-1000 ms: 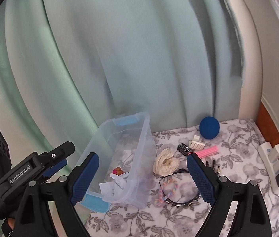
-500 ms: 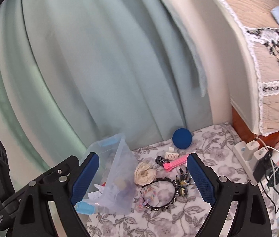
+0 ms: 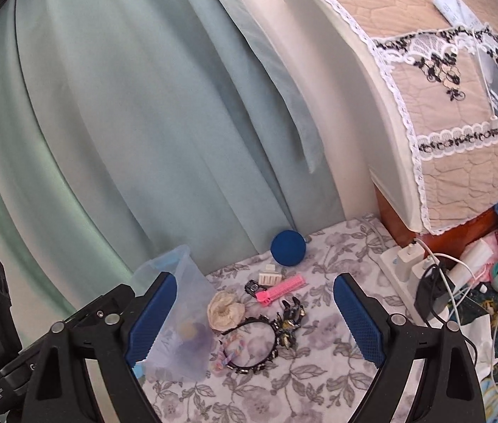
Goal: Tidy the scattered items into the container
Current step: 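Move both grippers back toward the rainbow ring and black-gold robot figure, then grasp the rainbow pipe-cleaner ring with the left gripper while the right grasps the black-gold robot figure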
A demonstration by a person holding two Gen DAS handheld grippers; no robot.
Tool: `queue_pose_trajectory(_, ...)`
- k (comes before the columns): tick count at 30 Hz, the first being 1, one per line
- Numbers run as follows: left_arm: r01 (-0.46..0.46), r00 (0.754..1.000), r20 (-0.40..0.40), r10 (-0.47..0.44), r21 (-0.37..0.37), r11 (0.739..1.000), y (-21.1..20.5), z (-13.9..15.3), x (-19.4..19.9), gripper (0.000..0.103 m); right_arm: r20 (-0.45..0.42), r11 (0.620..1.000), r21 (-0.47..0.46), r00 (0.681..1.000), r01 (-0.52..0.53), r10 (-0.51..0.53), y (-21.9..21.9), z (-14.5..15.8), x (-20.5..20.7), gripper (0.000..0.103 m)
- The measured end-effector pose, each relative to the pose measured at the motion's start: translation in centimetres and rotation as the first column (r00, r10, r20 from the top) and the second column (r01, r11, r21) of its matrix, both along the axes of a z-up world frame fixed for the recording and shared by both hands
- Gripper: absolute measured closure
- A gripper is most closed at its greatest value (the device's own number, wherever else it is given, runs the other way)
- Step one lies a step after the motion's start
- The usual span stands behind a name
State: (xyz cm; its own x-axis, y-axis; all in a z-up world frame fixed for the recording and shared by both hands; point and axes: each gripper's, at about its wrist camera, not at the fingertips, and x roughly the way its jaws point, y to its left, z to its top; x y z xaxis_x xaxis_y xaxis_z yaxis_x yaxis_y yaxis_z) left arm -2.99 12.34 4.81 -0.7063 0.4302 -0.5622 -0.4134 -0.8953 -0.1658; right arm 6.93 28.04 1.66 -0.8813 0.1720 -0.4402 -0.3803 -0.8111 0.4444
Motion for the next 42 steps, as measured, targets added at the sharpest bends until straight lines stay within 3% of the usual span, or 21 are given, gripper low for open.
queue_pose_trajectory(21,-0.009,0.985,0.172,0.032,-0.13,0.991,1.6,-9.6,-2.9,0.031,0.211,0.993,-0.095,0.974,-0.067,0.086,1.6,-7.9,-4.1,0.011)
queue_pose_trajectory(42,-0.009,0.945,0.318,0.07,-0.189,0.982,1.2,-17.4,-7.0,0.042,0.337,0.97,-0.199,0.92,-0.141,0.202,1.8,-15.5,-9.8,0.042)
